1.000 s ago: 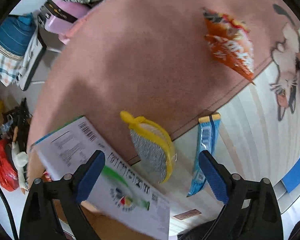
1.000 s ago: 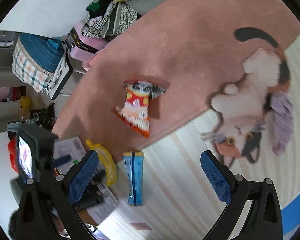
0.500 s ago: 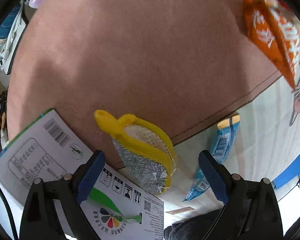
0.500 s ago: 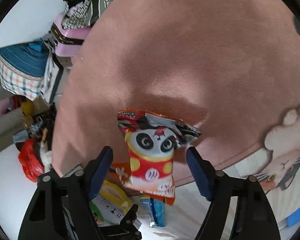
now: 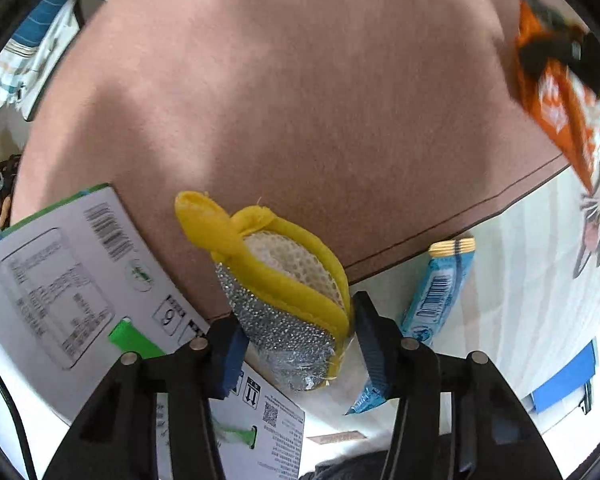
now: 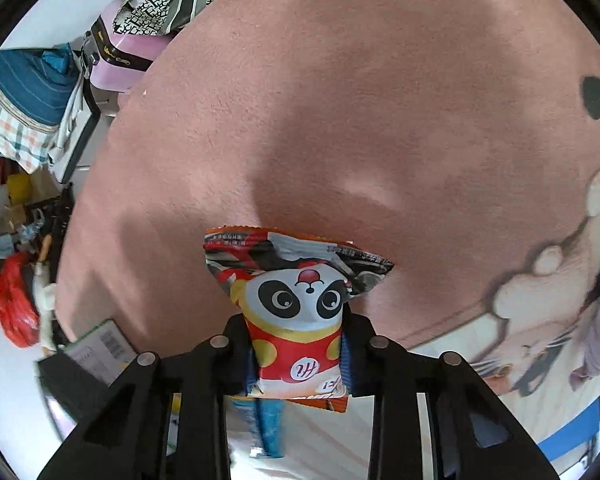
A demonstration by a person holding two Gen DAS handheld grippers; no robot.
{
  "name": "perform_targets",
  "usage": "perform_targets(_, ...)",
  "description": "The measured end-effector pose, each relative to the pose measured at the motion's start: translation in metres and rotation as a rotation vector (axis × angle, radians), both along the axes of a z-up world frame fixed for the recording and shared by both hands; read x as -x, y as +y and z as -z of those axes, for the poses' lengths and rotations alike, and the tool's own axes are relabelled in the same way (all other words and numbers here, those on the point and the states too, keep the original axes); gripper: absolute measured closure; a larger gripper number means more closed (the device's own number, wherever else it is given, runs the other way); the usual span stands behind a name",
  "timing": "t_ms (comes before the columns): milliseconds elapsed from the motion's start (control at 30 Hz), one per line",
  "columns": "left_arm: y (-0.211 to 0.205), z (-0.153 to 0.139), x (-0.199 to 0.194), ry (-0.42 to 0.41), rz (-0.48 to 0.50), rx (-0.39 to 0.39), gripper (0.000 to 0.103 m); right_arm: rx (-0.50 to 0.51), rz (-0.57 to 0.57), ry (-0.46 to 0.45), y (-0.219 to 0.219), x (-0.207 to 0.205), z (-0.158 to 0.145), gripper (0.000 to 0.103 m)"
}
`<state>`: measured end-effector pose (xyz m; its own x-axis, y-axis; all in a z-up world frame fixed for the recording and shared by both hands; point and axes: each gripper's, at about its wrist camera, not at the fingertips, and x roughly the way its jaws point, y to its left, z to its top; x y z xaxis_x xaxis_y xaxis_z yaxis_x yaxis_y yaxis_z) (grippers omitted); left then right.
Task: Organize soft objects
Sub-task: 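Grasp the yellow sponge with the left tool while the right tool grasps the panda snack bag, then lower the sponge and panda bag into the box and open both tools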
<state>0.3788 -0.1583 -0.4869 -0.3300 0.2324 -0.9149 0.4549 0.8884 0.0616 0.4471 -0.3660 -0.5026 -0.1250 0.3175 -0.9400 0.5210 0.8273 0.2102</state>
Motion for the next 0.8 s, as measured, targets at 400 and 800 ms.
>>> perform_targets(400,0.058,-0.169,0.007,-0.351,-0.22,0.274,0.056,0.019,-0.187,-0.243,0.062,0.052,-0.124,0.072)
perform_targets(800,0.234,-0.248,0.066,-0.482,-0.398,0.277,0.056,-0.124,-0.437,-0.394,0.256,0.129,-0.2,0.072)
